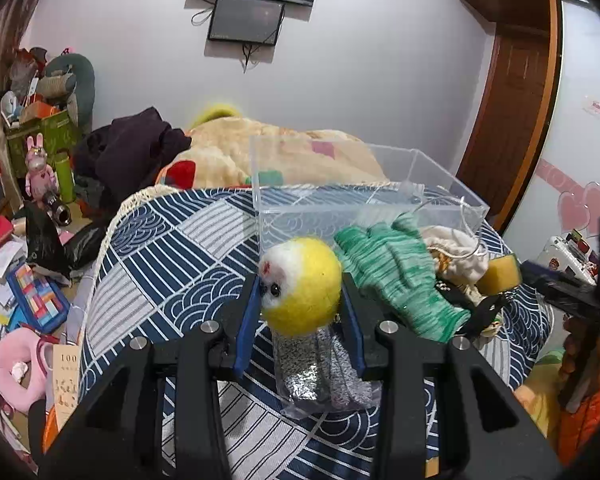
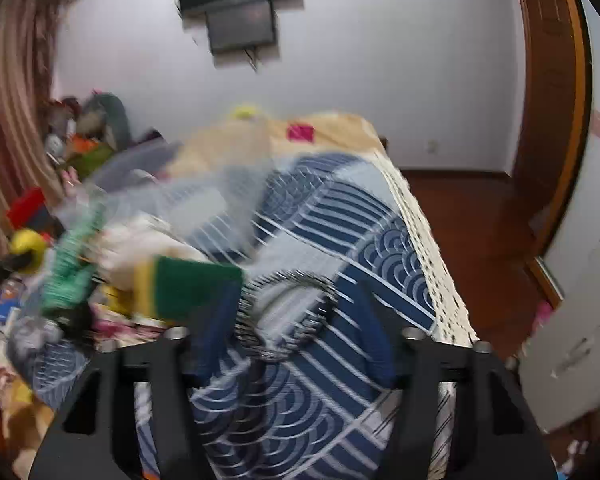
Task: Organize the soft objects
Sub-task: 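Drop the yellow ball into the clear box with the left tool while the right tool drops the bracelet in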
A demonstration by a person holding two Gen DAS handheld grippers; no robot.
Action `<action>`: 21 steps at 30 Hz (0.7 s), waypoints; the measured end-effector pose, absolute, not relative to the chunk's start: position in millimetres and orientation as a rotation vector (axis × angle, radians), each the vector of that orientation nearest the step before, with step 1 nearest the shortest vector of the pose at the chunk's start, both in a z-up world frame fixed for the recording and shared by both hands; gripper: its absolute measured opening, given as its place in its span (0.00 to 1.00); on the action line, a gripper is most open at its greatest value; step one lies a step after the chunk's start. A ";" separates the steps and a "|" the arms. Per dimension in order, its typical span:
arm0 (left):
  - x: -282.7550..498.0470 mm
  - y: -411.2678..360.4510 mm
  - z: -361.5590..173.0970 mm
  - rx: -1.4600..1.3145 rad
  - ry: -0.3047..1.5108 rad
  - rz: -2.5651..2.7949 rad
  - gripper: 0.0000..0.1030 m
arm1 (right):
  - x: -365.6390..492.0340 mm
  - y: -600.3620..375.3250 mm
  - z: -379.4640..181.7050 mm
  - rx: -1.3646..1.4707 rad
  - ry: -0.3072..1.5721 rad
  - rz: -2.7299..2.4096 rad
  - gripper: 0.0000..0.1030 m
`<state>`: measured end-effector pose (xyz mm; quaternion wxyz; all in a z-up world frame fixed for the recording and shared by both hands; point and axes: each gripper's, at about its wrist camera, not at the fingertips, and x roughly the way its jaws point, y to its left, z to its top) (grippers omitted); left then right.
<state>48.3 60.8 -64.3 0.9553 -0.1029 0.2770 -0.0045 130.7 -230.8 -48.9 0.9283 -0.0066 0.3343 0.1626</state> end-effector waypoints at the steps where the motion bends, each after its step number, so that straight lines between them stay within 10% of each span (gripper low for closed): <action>1: 47.5 60.2 -62.3 -0.207 0.557 -0.012 0.37 | 137.2 -230.4 -55.4 -0.015 0.719 0.332 0.38; 8: 48.6 54.2 -51.2 -0.184 0.523 -0.021 0.37 | 144.2 -230.3 -66.3 -0.048 0.739 0.304 0.08; 21: 79.4 56.7 -12.0 -0.164 0.444 -0.017 0.37 | 133.7 -216.1 -2.3 -0.014 0.551 0.360 0.08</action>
